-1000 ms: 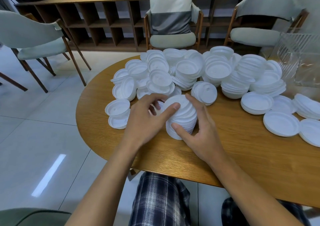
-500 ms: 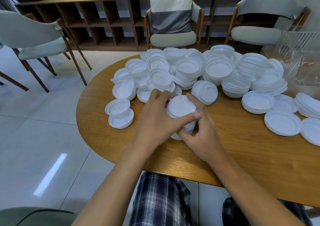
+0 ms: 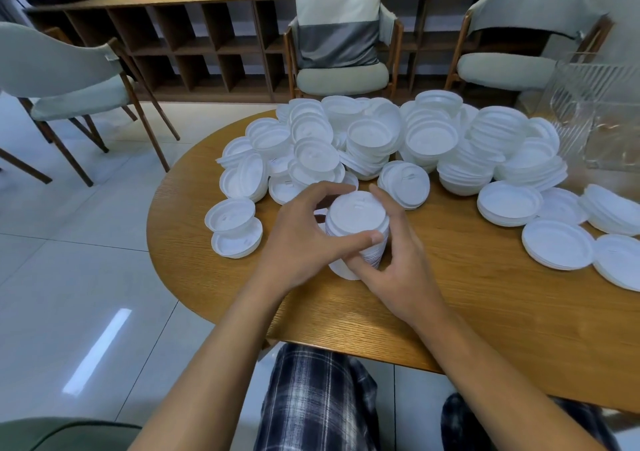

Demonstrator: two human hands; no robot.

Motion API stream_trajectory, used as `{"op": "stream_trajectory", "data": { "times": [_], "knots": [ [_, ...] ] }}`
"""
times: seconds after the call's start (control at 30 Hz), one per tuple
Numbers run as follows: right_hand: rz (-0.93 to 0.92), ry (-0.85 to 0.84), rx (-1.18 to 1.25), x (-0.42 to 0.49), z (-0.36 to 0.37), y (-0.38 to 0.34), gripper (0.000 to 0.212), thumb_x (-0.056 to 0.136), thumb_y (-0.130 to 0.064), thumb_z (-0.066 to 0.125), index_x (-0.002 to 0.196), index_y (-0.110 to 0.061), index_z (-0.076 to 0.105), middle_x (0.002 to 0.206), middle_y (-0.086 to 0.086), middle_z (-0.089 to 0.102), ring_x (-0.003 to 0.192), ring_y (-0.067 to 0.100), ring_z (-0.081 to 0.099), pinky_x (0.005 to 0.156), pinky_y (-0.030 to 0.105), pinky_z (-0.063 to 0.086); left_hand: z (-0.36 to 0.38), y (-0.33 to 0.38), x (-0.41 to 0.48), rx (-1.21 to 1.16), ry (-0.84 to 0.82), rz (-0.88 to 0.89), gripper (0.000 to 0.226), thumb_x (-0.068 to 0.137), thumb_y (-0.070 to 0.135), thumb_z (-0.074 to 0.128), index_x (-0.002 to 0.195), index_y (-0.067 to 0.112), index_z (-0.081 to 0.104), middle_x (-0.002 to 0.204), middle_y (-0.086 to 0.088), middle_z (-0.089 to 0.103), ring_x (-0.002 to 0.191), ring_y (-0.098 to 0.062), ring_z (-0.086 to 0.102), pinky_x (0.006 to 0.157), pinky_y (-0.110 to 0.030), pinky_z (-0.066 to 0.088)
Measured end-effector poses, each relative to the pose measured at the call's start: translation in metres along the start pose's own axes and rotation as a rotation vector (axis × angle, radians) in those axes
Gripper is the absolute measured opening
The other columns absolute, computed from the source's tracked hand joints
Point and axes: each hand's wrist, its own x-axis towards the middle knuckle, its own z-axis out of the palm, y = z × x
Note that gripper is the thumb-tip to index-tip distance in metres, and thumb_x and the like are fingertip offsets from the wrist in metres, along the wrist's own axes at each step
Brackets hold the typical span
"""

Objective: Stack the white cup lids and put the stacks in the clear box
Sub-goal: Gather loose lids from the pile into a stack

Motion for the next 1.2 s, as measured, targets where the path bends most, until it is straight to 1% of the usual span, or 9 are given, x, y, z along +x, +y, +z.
{"op": "stream_trajectory", "data": {
  "times": [0.43, 0.5, 0.57, 0.63, 0.73, 0.83, 0.93, 1.07, 1.2],
  "knots": [
    [0.014, -0.039, 0.004, 0.001, -0.001, 0.0, 0.089, 0.076, -0.025, 0.091, 0.151, -0.028, 0.043, 0.142, -0.011, 0.056, 0.133, 0.0, 0.051, 0.102, 0.008, 0.04, 0.011, -0.009, -0.009, -0.127, 0.021, -0.094, 0.07, 0.066, 0.043, 0.098, 0.126, 0.036, 0.062, 0.125, 0.014, 0.068, 0.122, -0.008, 0.063, 0.1, -0.042, 0.058],
    [0.021, -0.033, 0.004, 0.001, -0.001, -0.001, 0.087, 0.077, -0.028, 0.091, 0.15, -0.03, 0.044, 0.141, -0.011, 0.057, 0.13, -0.001, 0.052, 0.1, 0.007, 0.04, 0.009, -0.012, -0.011, -0.124, 0.002, -0.069, 0.064, 0.074, 0.049, 0.089, 0.131, 0.036, 0.061, 0.129, 0.015, 0.067, 0.125, -0.007, 0.061, 0.101, -0.039, 0.057],
    [0.026, -0.006, -0.015, 0.0, 0.0, -0.001, 0.084, 0.078, -0.033, 0.091, 0.148, -0.029, 0.045, 0.139, -0.011, 0.057, 0.128, -0.005, 0.051, 0.099, 0.005, 0.039, 0.006, -0.017, -0.016, -0.168, 0.003, -0.015, 0.051, 0.092, 0.052, 0.065, 0.138, 0.029, 0.062, 0.134, 0.014, 0.068, 0.13, -0.009, 0.06, 0.105, -0.031, 0.053],
    [0.031, 0.019, -0.026, 0.001, -0.001, -0.002, 0.084, 0.078, -0.035, 0.091, 0.148, -0.028, 0.046, 0.138, -0.012, 0.057, 0.128, -0.007, 0.05, 0.1, 0.005, 0.037, 0.004, -0.028, -0.023, -0.121, 0.113, 0.036, 0.045, 0.104, 0.049, 0.049, 0.137, 0.022, 0.066, 0.133, 0.012, 0.07, 0.13, -0.011, 0.061, 0.103, -0.028, 0.051],
    [0.028, 0.041, -0.025, 0.001, -0.001, -0.002, 0.082, 0.078, -0.031, 0.092, 0.146, -0.03, 0.045, 0.135, -0.021, 0.055, 0.128, -0.009, 0.049, 0.1, 0.005, 0.037, 0.004, -0.053, -0.03, 0.182, 0.264, 0.079, 0.025, 0.102, 0.027, 0.065, 0.123, 0.017, 0.074, 0.12, 0.011, 0.073, 0.115, -0.008, 0.066, 0.094, -0.035, 0.055],
    [0.015, 0.053, -0.034, 0.0, -0.001, -0.002, 0.082, 0.078, -0.028, 0.092, 0.143, -0.032, 0.045, 0.132, -0.029, 0.052, 0.126, -0.016, 0.047, 0.099, 0.003, 0.036, 0.004, -0.065, -0.029, 0.41, 0.25, 0.056, 0.03, 0.092, 0.026, 0.079, 0.121, 0.016, 0.075, 0.118, 0.007, 0.072, 0.109, -0.01, 0.067, 0.092, -0.036, 0.056],
    [0.021, 0.052, -0.033, 0.0, -0.001, -0.002, 0.082, 0.077, -0.028, 0.093, 0.143, -0.034, 0.043, 0.131, -0.031, 0.051, 0.126, -0.017, 0.046, 0.098, 0.002, 0.036, 0.002, -0.068, -0.026, 0.476, 0.221, 0.037, 0.028, 0.091, 0.032, 0.081, 0.114, 0.017, 0.077, 0.116, 0.006, 0.071, 0.108, -0.012, 0.067, 0.089, -0.036, 0.057],
    [0.027, 0.046, -0.024, 0.0, -0.001, -0.001, 0.082, 0.078, -0.028, 0.092, 0.144, -0.034, 0.043, 0.133, -0.03, 0.05, 0.127, -0.016, 0.046, 0.099, 0.003, 0.037, 0.005, -0.066, -0.027, 0.518, 0.233, 0.069, 0.01, 0.092, 0.024, 0.079, 0.096, 0.016, 0.074, 0.1, 0.008, 0.069, 0.092, -0.011, 0.066, 0.075, -0.04, 0.057],
    [0.021, 0.045, -0.028, 0.001, -0.001, -0.001, 0.082, 0.078, -0.028, 0.092, 0.144, -0.03, 0.044, 0.133, -0.03, 0.05, 0.126, -0.015, 0.047, 0.1, 0.004, 0.037, 0.004, -0.06, -0.028, 0.404, 0.297, 0.066, 0.012, 0.089, 0.017, 0.077, 0.093, 0.015, 0.065, 0.089, 0.008, 0.068, 0.083, -0.011, 0.064, 0.072, -0.035, 0.053]
  ]
}}
